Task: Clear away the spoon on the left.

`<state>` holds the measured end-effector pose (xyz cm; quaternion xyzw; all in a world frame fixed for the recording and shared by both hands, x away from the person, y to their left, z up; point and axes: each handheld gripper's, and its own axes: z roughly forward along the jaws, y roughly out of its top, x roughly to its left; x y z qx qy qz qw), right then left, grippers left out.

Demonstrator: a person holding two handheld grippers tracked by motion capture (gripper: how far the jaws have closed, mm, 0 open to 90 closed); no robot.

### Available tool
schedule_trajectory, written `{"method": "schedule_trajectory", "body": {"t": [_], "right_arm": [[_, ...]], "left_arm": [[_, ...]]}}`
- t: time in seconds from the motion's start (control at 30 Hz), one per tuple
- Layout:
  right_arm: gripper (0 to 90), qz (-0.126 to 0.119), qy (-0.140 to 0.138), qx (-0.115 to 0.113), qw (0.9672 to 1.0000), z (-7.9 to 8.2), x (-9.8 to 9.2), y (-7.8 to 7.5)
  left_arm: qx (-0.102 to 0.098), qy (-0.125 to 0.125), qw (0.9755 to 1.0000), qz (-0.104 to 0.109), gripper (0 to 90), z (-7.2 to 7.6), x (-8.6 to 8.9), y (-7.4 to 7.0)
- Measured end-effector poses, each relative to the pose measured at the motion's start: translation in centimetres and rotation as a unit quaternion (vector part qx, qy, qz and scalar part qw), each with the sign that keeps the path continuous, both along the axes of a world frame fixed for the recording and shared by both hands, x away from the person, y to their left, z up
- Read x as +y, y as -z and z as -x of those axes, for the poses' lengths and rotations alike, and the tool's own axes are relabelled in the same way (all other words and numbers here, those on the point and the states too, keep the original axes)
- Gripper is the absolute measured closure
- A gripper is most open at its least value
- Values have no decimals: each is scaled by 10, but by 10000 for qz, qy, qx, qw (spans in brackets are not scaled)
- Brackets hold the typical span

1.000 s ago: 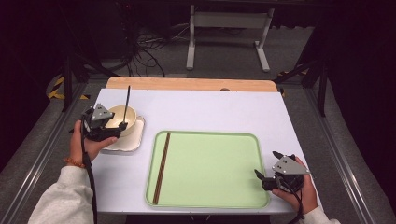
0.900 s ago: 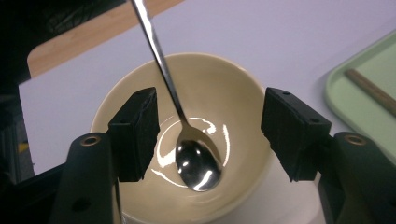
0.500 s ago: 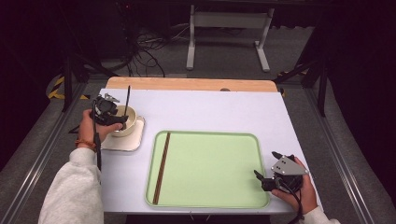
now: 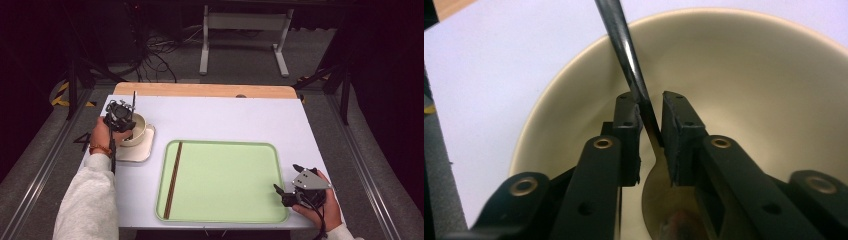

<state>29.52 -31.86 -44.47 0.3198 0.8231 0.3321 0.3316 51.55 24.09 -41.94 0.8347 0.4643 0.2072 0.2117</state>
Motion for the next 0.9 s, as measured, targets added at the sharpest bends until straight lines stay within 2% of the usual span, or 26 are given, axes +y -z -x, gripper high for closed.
{"method": "schedule_trajectory", "body": {"t": [0.07,0.13,0.17,0.2,0.3,0.4,0.53,0.6,0.7,0.87,0.9], "right_arm": [[110,4,15,-10,10000,0,0,0],[111,5,20,-5,10000,0,0,0],[111,5,20,-5,10000,0,0,0],[111,5,22,-2,10000,0,0,0],[111,12,17,6,10000,0,0,1],[111,11,12,0,10000,0,0,0],[111,10,12,-6,10000,0,0,0],[110,2,22,-13,10000,0,0,0],[110,0,26,-34,10000,0,0,0],[110,7,28,-31,10000,0,0,-1],[110,16,24,-36,10000,0,0,-1]], "left_arm": [[-95,-1,9999,49,858,1,1,-1],[-151,51,9996,236,882,3,2,-4],[-151,51,9996,236,897,3,2,-4],[-235,50,9993,284,897,4,4,-7],[-247,98,9987,445,900,7,7,-12],[-355,38,9972,657,900,11,11,-17],[-573,89,9935,979,900,17,18,-28],[-652,104,9923,1045,900,21,19,-35],[-804,233,9887,1240,900,27,20,-43],[-1053,428,9844,1343,900,42,15,-59],[-1105,498,9825,1411,900,47,13,-63]]}}
